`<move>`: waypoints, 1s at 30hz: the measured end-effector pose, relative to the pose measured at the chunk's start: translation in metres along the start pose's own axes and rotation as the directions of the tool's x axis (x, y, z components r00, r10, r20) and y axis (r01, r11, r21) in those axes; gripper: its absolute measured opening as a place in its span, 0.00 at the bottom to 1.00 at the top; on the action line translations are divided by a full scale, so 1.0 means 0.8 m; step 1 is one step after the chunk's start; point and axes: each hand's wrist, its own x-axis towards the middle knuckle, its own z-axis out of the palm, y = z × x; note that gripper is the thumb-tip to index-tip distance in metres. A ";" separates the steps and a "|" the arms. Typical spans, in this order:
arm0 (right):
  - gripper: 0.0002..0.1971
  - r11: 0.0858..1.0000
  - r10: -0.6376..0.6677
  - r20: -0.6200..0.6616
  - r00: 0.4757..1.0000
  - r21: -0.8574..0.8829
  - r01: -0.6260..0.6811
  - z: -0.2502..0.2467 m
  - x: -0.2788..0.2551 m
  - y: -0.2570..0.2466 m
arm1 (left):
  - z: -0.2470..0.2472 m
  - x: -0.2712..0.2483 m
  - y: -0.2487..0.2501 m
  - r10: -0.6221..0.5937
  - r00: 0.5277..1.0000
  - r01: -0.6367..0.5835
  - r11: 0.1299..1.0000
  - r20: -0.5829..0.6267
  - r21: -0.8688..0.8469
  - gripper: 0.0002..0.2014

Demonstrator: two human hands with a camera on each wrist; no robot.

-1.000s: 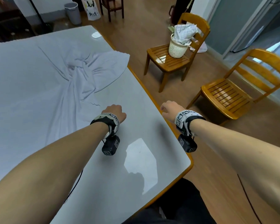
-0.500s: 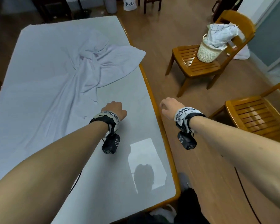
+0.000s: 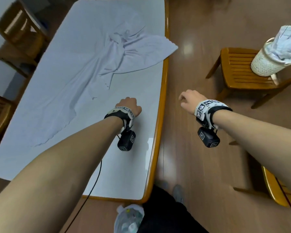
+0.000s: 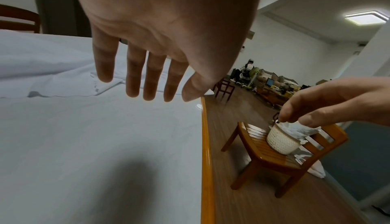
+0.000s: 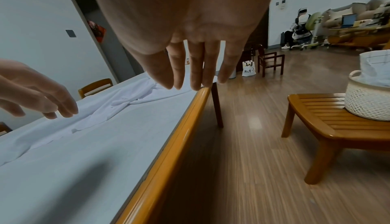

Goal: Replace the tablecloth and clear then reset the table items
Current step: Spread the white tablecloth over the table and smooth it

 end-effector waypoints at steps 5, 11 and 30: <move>0.14 0.998 -0.052 0.037 0.998 0.024 0.051 -0.028 0.070 0.003 | -0.031 0.038 -0.013 -0.072 0.997 0.072 0.996 -0.006 -0.061 0.19; 0.14 0.994 -0.111 0.085 0.990 0.005 0.111 -0.058 0.207 -0.009 | -0.052 0.152 -0.043 -0.152 0.988 0.153 0.983 0.012 -0.102 0.20; 0.17 0.918 -0.332 0.272 0.903 -0.129 0.376 -0.176 0.605 -0.084 | -0.139 0.432 -0.089 -0.333 0.938 0.345 0.860 0.098 -0.377 0.23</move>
